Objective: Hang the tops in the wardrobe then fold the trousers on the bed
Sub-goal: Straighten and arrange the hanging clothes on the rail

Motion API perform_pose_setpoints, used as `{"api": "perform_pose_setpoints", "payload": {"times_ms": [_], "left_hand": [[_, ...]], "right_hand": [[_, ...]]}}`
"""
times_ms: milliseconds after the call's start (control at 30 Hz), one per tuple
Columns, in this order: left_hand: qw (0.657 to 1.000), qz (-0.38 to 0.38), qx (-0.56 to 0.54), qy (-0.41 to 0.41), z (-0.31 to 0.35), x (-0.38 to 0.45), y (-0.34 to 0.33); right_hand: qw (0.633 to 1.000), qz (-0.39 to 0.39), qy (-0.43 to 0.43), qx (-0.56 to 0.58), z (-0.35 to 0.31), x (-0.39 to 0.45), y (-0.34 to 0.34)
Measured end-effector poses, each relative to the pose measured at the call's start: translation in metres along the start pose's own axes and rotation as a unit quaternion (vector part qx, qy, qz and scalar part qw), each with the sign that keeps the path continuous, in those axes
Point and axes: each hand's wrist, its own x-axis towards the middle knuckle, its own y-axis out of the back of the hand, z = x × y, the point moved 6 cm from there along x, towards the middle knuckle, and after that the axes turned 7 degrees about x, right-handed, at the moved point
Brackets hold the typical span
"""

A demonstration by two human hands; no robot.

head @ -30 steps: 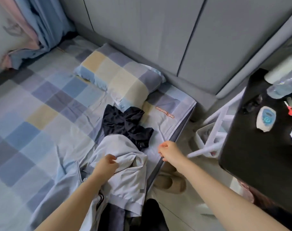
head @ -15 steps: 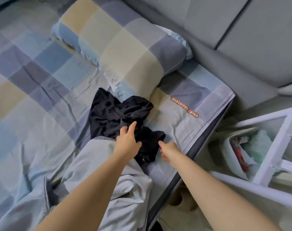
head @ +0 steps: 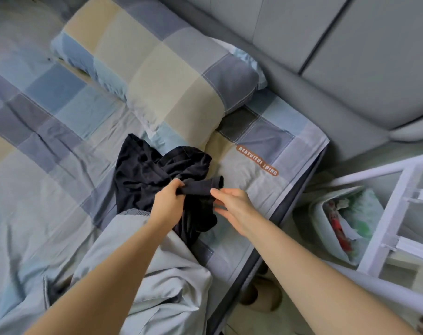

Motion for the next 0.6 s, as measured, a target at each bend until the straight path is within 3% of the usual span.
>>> {"api": "perform_pose_setpoints", "payload": {"times_ms": [133,333,467,600], "left_hand": [[0.99,0.077,-0.118,-0.022,0.054,-0.006,0.076],[0.952,0.191,-0.232,-0.063,0.132,-0.05,0.222],[0.943,0.213,-0.219,-0.13,0.177,-0.112,0.308],[0.937,0.204,-0.209,-0.189,0.215,-0.187,0.381]], "right_hand": [[0.996,-0.01,0.071,0.05,-0.057,-0.048,-0.022],[0.973,0.004,0.217,-0.081,-0.159,-0.155,-0.043],[0.908,0.005,0.359,-0.218,-0.213,-0.255,-0.061],[0.81,0.07,0.477,-0.334,-0.244,-0.361,-0.073]]}}
